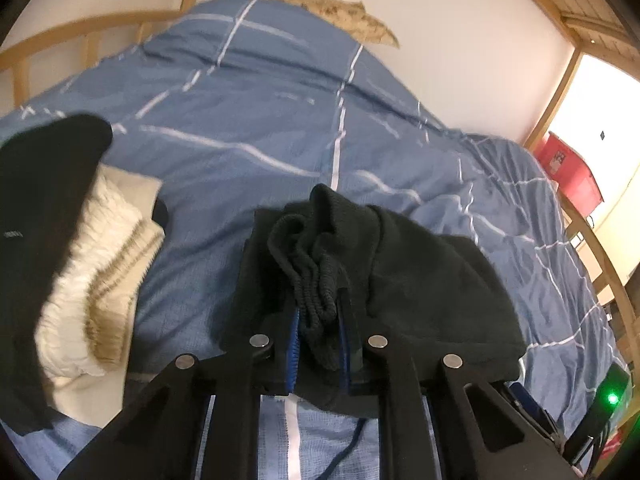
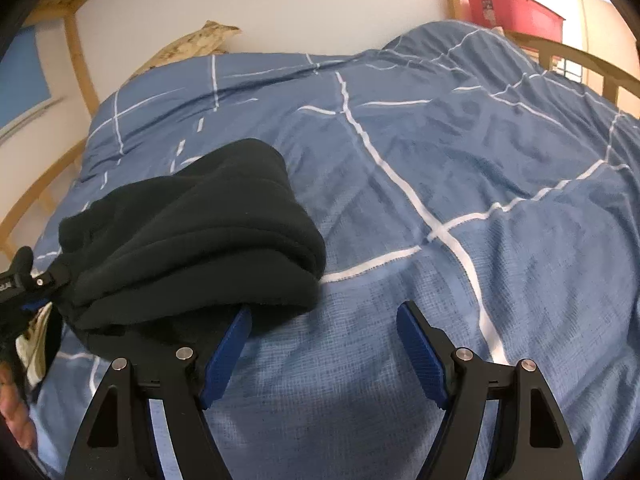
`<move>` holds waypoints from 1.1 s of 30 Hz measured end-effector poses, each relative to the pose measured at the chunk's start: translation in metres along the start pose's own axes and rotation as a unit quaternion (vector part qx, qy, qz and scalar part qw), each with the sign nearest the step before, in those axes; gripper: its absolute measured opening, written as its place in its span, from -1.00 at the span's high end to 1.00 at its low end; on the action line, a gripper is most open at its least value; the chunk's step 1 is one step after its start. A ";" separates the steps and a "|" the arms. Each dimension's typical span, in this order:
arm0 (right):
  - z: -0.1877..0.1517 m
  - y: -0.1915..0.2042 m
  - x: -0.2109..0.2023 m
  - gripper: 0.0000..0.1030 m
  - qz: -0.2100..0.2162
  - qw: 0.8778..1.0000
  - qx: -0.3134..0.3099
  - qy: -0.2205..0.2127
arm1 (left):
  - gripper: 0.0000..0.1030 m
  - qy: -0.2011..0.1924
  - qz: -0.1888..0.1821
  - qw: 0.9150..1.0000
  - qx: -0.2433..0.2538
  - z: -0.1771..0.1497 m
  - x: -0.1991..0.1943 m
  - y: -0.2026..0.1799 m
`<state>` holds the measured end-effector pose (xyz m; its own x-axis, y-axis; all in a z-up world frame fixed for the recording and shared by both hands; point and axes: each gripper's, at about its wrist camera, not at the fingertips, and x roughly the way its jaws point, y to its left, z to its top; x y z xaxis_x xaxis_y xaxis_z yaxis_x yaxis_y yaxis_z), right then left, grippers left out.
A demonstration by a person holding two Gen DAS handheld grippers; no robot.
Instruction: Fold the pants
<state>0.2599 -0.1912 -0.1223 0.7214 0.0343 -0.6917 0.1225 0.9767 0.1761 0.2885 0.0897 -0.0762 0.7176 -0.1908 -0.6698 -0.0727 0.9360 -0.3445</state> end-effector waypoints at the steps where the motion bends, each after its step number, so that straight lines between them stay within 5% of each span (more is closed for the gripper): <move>1: 0.001 0.001 0.000 -0.48 0.004 1.000 -0.003 -0.001 | 0.68 -0.002 -0.001 1.000 0.000 0.002 -0.002 -0.001; 6: 0.008 0.003 0.004 -0.47 0.002 1.000 -0.008 -0.030 | 0.69 -0.024 0.003 1.000 -0.003 0.007 -0.014 -0.001; 11: 0.019 0.014 -0.003 -0.47 0.002 0.997 -0.030 -0.076 | 0.69 -0.070 0.047 0.996 -0.018 0.010 -0.035 0.004; 18: 0.026 0.019 0.007 -0.36 -0.043 0.996 -0.048 -0.064 | 0.69 0.005 0.051 0.998 -0.037 -0.006 -0.005 0.025; 24: 0.011 0.003 0.017 -0.36 -0.101 0.994 -0.023 -0.020 | 0.69 0.027 0.055 0.998 -0.023 -0.016 0.004 0.025; 33: 0.000 0.000 0.009 -0.39 -0.115 0.993 -0.018 0.007 | 0.57 0.040 0.059 0.997 -0.005 -0.018 0.005 0.024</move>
<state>0.2664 -0.1910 -0.1286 0.6674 -0.1882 -0.7205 0.2584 0.9659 -0.0129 0.2780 0.1055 -0.1002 0.6467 -0.1017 -0.7559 -0.1613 0.9504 -0.2658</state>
